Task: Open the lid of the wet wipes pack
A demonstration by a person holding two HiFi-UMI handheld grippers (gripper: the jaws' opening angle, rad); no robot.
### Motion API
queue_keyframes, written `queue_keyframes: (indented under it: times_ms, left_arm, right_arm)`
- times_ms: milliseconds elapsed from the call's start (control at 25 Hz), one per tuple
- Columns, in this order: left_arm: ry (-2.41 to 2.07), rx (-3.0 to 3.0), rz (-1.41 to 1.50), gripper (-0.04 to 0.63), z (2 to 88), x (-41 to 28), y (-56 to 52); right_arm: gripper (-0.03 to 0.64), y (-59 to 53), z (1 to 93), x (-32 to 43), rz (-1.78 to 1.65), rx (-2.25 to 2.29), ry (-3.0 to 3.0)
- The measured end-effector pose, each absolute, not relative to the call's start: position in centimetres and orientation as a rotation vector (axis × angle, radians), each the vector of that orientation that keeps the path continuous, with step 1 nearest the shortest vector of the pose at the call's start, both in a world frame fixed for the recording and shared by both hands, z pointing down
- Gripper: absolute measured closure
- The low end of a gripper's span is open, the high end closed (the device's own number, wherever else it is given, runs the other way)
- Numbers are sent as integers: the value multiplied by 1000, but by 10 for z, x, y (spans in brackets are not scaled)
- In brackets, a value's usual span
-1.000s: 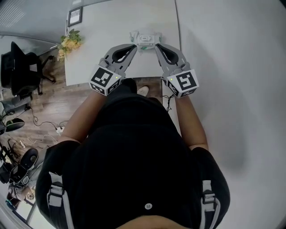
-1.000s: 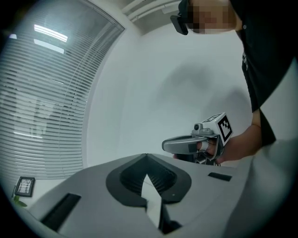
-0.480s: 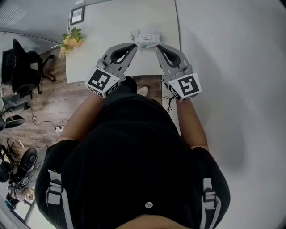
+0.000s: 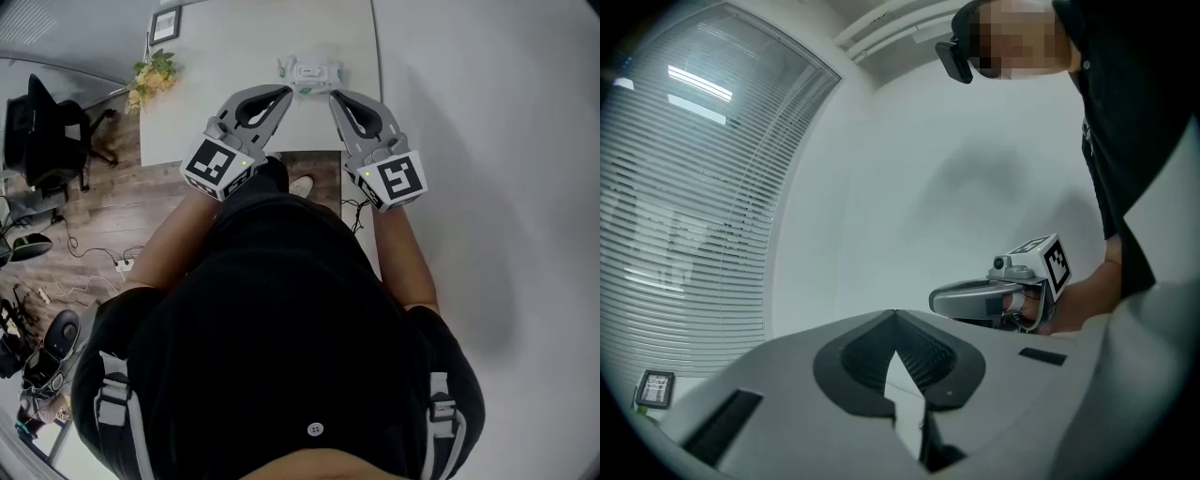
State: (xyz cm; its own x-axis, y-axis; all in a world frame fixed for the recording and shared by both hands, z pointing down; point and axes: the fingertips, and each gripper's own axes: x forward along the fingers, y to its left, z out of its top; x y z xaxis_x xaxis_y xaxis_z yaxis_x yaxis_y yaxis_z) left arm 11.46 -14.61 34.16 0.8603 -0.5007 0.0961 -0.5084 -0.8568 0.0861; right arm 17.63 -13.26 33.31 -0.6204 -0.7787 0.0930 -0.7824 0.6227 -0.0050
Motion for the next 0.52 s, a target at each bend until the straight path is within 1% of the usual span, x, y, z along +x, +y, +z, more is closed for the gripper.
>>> queue_keyframes:
  times_ms: [520]
  left_arm:
    - [-801,2908,112,588,335,112,-142]
  right_arm:
    - [604,-127,331,172,56,1325,-2730]
